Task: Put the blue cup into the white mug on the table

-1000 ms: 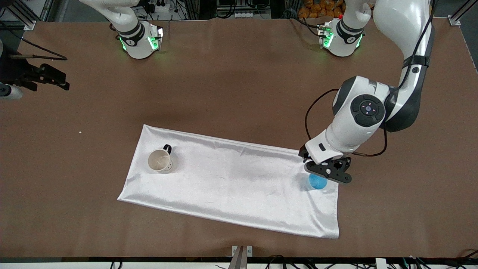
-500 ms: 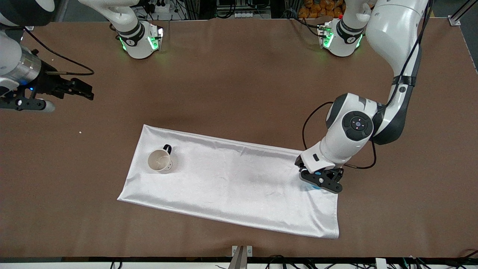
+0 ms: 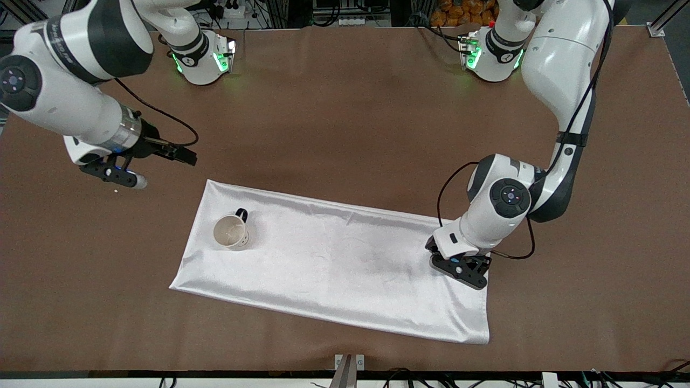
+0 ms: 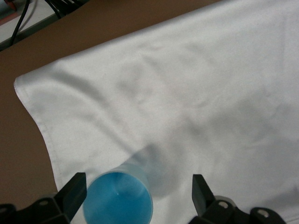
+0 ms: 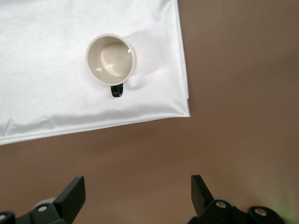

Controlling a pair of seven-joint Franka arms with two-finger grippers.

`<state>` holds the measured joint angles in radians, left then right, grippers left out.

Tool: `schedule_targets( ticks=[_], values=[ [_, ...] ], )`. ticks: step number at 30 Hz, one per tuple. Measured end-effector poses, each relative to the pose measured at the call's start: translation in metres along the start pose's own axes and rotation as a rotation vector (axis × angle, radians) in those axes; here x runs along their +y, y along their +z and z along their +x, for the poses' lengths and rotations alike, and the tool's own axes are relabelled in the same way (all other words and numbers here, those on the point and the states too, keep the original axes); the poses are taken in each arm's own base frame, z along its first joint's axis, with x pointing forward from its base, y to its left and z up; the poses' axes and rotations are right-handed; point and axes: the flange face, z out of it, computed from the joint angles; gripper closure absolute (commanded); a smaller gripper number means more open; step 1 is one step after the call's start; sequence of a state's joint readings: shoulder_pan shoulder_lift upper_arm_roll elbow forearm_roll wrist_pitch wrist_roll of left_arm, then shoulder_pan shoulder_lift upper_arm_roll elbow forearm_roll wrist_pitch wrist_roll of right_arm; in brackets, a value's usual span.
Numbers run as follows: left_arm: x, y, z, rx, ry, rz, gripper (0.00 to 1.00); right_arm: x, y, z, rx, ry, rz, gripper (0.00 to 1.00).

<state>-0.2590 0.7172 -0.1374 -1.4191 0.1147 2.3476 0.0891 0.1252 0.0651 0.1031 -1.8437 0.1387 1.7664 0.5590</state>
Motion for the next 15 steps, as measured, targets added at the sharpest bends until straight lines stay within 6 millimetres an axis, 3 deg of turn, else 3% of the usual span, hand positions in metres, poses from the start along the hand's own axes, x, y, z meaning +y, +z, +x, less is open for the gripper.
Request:
schedule_targets(
  ticks=[10,15],
  values=[
    [-0.002,0.023,-0.004,0.004,0.007,-0.004,0.0,-0.027,0.088,0.03,-0.087,0.062,0.037,0.0],
    [-0.002,0.025,-0.004,0.002,0.007,-0.005,0.0,-0.036,0.12,0.04,-0.09,0.066,0.035,0.0]
  ],
)
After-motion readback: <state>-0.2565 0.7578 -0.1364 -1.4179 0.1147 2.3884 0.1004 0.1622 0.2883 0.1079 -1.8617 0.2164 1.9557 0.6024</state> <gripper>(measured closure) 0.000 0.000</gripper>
